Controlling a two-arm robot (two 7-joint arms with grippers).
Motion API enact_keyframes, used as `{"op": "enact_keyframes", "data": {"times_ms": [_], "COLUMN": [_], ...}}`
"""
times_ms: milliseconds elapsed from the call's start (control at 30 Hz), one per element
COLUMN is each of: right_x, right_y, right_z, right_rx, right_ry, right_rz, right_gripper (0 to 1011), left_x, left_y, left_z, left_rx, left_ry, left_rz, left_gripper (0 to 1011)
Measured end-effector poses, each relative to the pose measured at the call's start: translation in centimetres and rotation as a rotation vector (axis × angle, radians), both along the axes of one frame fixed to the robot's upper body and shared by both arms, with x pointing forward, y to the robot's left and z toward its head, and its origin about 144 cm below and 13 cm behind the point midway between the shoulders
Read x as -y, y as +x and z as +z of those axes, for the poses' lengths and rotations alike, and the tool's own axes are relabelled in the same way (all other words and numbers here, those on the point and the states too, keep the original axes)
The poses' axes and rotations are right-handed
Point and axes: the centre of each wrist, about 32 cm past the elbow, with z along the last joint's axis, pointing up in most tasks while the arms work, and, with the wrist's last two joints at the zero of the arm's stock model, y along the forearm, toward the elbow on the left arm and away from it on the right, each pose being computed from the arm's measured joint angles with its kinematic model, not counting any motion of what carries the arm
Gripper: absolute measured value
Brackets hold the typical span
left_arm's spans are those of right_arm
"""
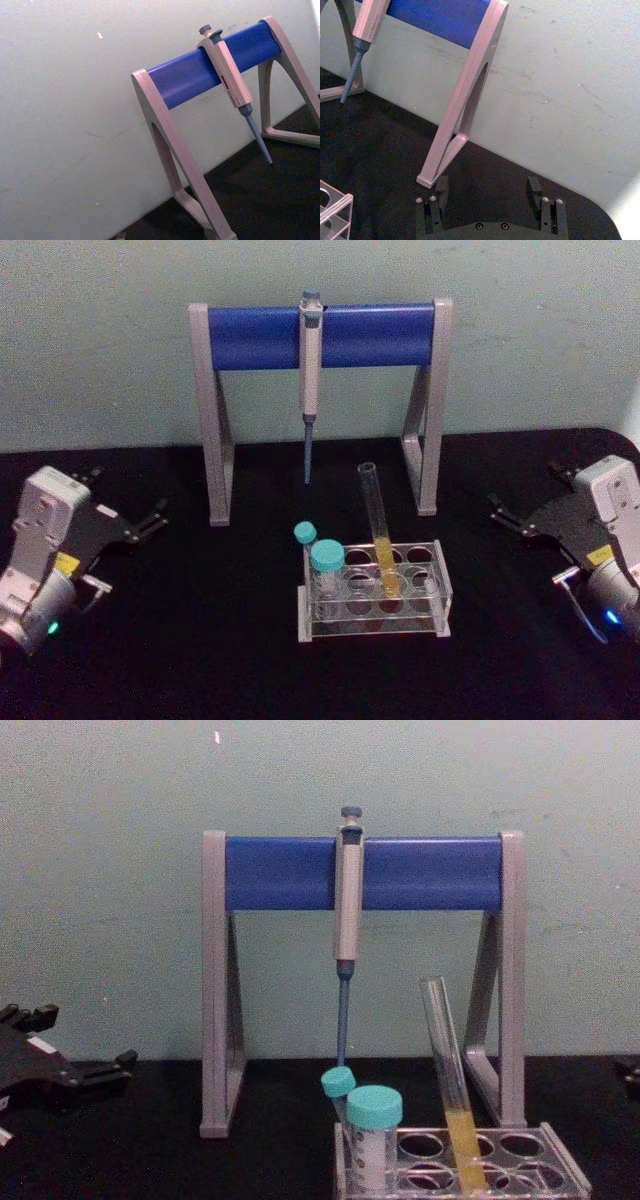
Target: Pick up the test tube from the test tube rack, shake it, then place it back into the test tube rack.
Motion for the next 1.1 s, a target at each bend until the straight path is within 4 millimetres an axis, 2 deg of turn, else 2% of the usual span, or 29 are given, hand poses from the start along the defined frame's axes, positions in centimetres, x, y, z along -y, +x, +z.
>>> {"op": "enact_keyframes", "data": {"times_ms": [833,1100], "right_x": [0.03,0.33], "right_y": [-0.01,-0.09], "right_z": [0.01,0.25], "right_rx": [0.003,0.038], "right_ry": [0.002,0.055], "right_rz": [0.0,0.043], "right_gripper": [1000,1000], "left_x": [0.0,0.0], "left_y": [0.0,0.0], "left_z": [0.0,0.0], "left_rx": [0.0,0.0], "left_ry": [0.0,0.0], "left_rz": [0.0,0.0], "left_gripper": [1001,1001]}}
